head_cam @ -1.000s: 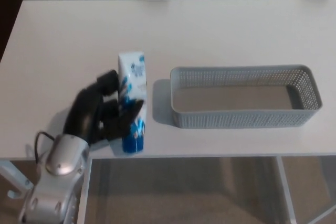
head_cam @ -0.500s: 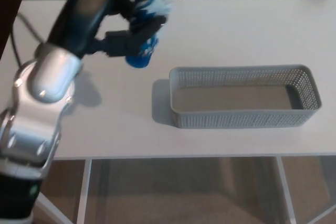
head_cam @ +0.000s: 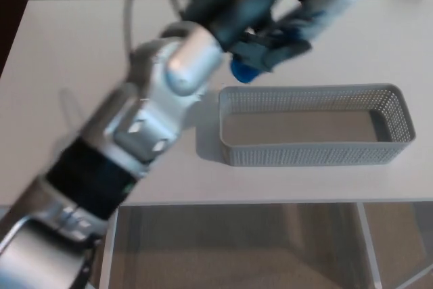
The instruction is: The robot walks towards a table in front, picks a shampoo with left hand and puts it in a small grey container
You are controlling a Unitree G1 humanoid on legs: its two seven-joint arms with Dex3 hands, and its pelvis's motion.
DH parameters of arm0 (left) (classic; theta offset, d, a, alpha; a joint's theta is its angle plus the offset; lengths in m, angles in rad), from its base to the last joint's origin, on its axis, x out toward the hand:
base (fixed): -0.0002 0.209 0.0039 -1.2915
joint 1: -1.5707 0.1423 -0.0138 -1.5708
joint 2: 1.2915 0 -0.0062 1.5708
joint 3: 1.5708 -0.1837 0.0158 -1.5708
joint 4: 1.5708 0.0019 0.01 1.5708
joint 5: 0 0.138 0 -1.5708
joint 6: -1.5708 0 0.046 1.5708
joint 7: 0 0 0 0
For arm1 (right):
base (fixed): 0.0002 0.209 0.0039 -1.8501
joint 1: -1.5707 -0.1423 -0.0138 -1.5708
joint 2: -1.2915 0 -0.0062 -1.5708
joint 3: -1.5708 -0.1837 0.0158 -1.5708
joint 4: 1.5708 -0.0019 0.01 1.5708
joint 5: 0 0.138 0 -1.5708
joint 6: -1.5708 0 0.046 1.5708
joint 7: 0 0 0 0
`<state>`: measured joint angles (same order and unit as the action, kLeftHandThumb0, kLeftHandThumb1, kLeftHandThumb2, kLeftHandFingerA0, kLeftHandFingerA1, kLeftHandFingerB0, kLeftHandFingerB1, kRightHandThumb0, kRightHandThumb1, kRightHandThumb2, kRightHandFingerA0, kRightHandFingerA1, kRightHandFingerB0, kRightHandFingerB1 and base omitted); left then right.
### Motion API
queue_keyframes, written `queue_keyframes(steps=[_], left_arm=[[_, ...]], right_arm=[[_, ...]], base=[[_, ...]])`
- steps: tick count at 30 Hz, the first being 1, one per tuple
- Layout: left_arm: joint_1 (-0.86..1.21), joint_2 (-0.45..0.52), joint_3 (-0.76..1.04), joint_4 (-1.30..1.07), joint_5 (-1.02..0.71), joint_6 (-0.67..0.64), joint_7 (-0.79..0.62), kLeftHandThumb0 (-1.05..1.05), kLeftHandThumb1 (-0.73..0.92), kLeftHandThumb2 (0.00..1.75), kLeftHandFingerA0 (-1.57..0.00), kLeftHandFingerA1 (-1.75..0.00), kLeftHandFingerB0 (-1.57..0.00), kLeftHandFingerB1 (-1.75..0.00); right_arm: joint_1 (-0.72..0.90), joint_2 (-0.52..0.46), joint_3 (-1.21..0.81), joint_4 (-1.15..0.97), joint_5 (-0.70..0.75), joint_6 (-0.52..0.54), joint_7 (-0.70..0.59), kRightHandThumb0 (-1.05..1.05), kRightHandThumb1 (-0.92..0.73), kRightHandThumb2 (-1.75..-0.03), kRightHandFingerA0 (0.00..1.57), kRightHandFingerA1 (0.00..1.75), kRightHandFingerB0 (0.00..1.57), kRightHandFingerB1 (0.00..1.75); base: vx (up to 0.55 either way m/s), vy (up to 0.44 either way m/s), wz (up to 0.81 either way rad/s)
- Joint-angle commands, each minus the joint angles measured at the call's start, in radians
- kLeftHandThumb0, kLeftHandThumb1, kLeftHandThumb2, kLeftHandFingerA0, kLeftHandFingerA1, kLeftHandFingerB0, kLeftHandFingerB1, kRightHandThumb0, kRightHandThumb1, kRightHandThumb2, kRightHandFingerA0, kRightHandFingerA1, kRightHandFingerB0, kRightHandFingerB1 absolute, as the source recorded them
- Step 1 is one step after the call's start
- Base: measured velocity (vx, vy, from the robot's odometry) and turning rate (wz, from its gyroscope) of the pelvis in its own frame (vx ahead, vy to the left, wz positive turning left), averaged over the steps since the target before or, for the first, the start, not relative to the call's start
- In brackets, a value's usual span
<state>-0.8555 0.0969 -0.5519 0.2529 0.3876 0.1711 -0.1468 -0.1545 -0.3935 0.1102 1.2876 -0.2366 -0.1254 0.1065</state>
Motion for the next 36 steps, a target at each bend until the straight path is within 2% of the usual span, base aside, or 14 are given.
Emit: queue_keyframes(steps=[1, 3, 5, 7, 8, 19, 20, 21, 22, 23, 24, 25, 26, 36], left_arm=[[-0.074, -0.083, -0.055, 0.136, 0.091, -0.025, 0.027, -0.19, 0.77, 0.67, -0.75, -1.74, -0.64, -1.46], [-0.074, -0.11, -0.058, 0.174, 0.094, -0.048, 0.049, -0.14, 0.75, 0.66, -0.89, -1.71, -0.62, -1.49], [-0.08, -0.13, -0.062, 0.205, 0.101, -0.068, 0.063, -0.19, 0.78, 0.66, -0.74, -1.75, -0.61, -1.49], [-0.081, -0.169, -0.085, 0.236, 0.117, -0.073, 0.07, -0.16, 0.72, 0.75, -1.0, -1.69, -0.72, -1.39], [-0.076, -0.173, -0.087, 0.237, 0.121, -0.076, 0.07, -0.19, 0.77, 0.75, -0.78, -1.74, -0.66, -1.5], [-0.008, -0.149, -0.146, 0.285, 0.189, -0.087, 0.069, -0.14, 0.8, 0.6, -0.75, -1.71, -0.63, -1.45], [0.002, -0.143, -0.148, 0.285, 0.199, -0.078, 0.077, -0.21, 0.77, 0.64, -0.75, -1.62, -0.66, -1.26], [0.004, -0.143, -0.147, 0.285, 0.201, -0.078, 0.077, -0.21, 0.77, 0.64, -0.75, -1.62, -0.66, -1.26], [0.014, -0.127, -0.161, 0.282, 0.243, -0.06, 0.112, -0.24, 0.77, 0.62, -0.8, -1.36, -0.52, -0.38], [0.024, -0.121, -0.166, 0.274, 0.255, -0.052, 0.114, -0.29, 0.76, 0.63, -0.58, -0.99, -0.36, -0.32], [0.036, -0.115, -0.173, 0.264, 0.266, -0.042, 0.111, -0.29, 0.76, 0.63, -0.58, -0.99, -0.36, -0.32], [0.041, -0.093, -0.205, 0.243, 0.32, 0.022, 0.075, -0.56, 0.59, 0.63, -0.05, -0.25, -0.05, -0.21], [0.05, -0.079, -0.218, 0.233, 0.347, 0.058, 0.065, -0.77, 0.48, 0.79, 0.0, -0.04, -0.02, -0.07], [0.089, -0.056, -0.22, 0.178, 0.394, 0.138, 0.028, -0.84, 0.49, 0.85, 0.0, 0.0, 0.0, -0.03]], right_arm=[[0.014, -0.014, -0.001, 0.007, -0.005, -0.002, 0.01, -0.28, -0.71, -0.61, 0.61, 0.43, 0.49, 0.37], [0.014, -0.011, 0.003, 0.006, -0.008, -0.001, 0.01, -0.29, -0.71, -0.61, 0.6, 0.42, 0.49, 0.37], [0.006, -0.011, 0.01, 0.006, -0.015, -0.002, 0.011, -0.29, -0.72, -0.61, 0.6, 0.42, 0.49, 0.37], [0.002, -0.011, -0.009, 0.001, 0.007, 0.003, 0.031, -0.29, -0.72, -0.61, 0.59, 0.42, 0.49, 0.38], [0.003, -0.009, -0.01, 0.0, 0.008, 0.002, 0.032, -0.29, -0.71, -0.61, 0.6, 0.43, 0.48, 0.38], [-0.009, -0.007, 0.012, -0.004, -0.015, -0.001, 0.035, -0.28, -0.71, -0.61, 0.6, 0.43, 0.47, 0.38], [-0.01, -0.01, 0.014, -0.001, -0.018, -0.001, 0.035, -0.27, -0.71, -0.61, 0.61, 0.43, 0.48, 0.38], [-0.011, -0.01, 0.015, -0.001, -0.018, -0.002, 0.034, -0.27, -0.71, -0.61, 0.61, 0.43, 0.48, 0.38], [-0.022, -0.01, 0.023, -0.003, -0.027, 0.006, 0.032, -0.26, -0.72, -0.61, 0.61, 0.43, 0.47, 0.37], [-0.02, -0.01, 0.027, -0.003, -0.03, 0.006, 0.031, -0.27, -0.72, -0.61, 0.6, 0.43, 0.47, 0.37], [-0.015, -0.011, 0.031, -0.004, -0.033, 0.004, 0.03, -0.27, -0.72, -0.61, 0.6, 0.43, 0.47, 0.37], [-0.014, -0.008, 0.036, -0.004, -0.037, 0.008, 0.023, -0.27, -0.72, -0.61, 0.6, 0.43, 0.49, 0.37], [-0.014, -0.007, 0.04, -0.004, -0.04, 0.009, 0.023, -0.26, -0.73, -0.61, 0.61, 0.44, 0.5, 0.38], [0.003, -0.013, 0.054, -0.008, -0.048, 0.002, 0.034, -0.26, -0.74, -0.61, 0.59, 0.44, 0.49, 0.38]], base=[[0.0, 0.0, 0.0], [0.0, 0.0, 0.0], [0.0, 0.0, 0.0], [0.0, 0.0, 0.0], [0.0, 0.0, 0.0], [0.0, 0.0, 0.0], [0.0, 0.0, 0.0], [0.0, 0.0, 0.0], [0.0, 0.0, 0.0], [0.0, 0.0, 0.0], [0.0, 0.0, 0.0], [0.0, 0.0, 0.0], [0.0, 0.0, 0.0], [0.0, 0.0, 0.0]])
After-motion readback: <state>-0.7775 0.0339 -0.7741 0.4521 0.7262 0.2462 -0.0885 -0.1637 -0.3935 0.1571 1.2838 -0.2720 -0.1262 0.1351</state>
